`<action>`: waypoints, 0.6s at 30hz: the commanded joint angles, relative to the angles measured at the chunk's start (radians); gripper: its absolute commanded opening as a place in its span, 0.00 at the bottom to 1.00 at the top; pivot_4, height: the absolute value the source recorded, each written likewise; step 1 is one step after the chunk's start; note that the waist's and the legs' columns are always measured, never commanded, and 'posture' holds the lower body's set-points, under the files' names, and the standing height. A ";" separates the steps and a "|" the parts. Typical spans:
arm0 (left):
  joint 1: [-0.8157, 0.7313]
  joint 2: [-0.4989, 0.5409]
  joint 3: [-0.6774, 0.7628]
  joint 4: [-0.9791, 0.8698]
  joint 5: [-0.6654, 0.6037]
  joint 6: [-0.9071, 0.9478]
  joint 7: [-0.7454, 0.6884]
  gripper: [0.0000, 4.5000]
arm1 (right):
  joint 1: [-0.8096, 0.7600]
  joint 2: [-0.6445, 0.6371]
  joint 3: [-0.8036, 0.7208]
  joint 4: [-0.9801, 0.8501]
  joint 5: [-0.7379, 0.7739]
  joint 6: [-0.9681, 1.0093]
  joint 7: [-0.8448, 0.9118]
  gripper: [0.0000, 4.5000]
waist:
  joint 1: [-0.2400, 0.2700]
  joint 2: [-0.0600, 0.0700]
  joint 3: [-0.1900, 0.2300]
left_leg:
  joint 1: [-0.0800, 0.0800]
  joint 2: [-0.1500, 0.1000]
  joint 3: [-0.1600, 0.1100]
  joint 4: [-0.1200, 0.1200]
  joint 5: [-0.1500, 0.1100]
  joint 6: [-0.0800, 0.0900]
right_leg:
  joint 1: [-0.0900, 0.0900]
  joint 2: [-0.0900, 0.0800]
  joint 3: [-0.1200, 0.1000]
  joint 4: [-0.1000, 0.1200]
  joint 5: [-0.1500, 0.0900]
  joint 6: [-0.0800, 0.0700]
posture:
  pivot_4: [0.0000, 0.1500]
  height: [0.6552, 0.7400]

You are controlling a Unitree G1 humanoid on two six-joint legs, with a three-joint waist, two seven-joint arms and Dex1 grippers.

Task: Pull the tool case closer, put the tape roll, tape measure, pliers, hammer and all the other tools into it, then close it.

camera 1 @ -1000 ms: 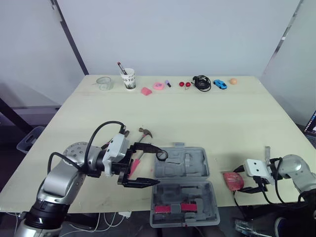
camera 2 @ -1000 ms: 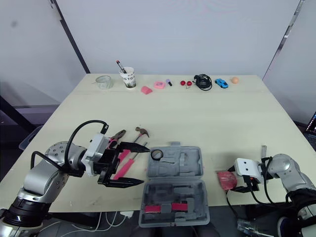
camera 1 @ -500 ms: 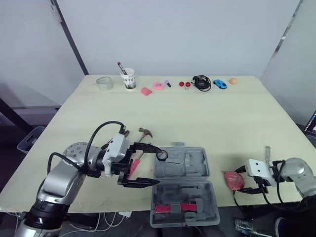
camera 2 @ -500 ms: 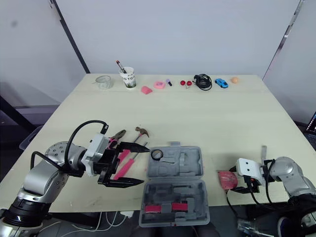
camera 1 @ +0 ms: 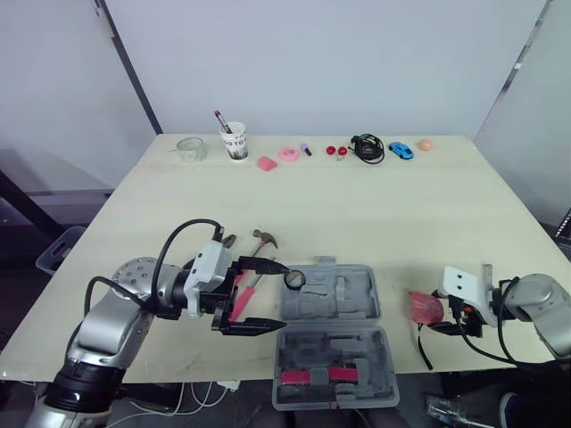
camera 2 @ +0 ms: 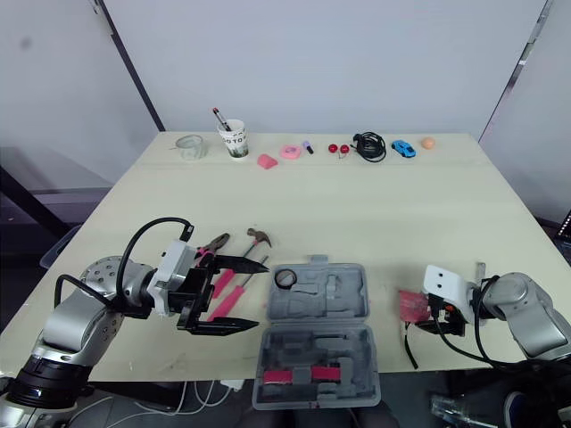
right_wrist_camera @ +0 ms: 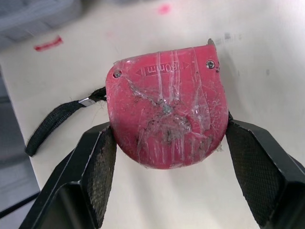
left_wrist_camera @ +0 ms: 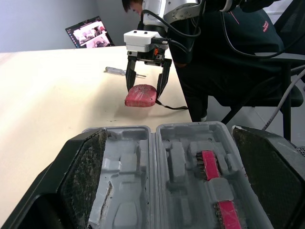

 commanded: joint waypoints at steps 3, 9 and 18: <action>0.003 -0.003 0.046 0.001 -0.006 -0.006 0.043 1.00 | -0.136 -0.044 0.067 -0.177 -0.094 0.221 -0.007 0.74 | -0.007 0.000 0.000 | -0.002 0.000 0.000 0.000 0.000 0.000 | -0.003 0.000 0.001 0.001 0.000 0.000 | 1.00 1.00; 0.021 -0.007 0.065 0.000 -0.001 -0.006 0.093 1.00 | -0.323 0.042 0.169 -0.263 -0.106 0.430 -0.002 0.74 | -0.007 0.000 0.000 | -0.009 0.001 -0.001 0.000 0.000 0.000 | -0.009 0.000 0.001 0.001 0.000 0.000 | 1.00 1.00; 0.049 -0.004 0.086 -0.026 -0.011 -0.003 0.131 1.00 | -0.407 0.091 0.262 -0.247 -0.115 0.472 -0.024 0.74 | 0.008 -0.001 0.000 | -0.013 -0.001 -0.001 0.000 0.000 0.000 | -0.010 -0.001 -0.003 -0.002 0.000 0.000 | 1.00 1.00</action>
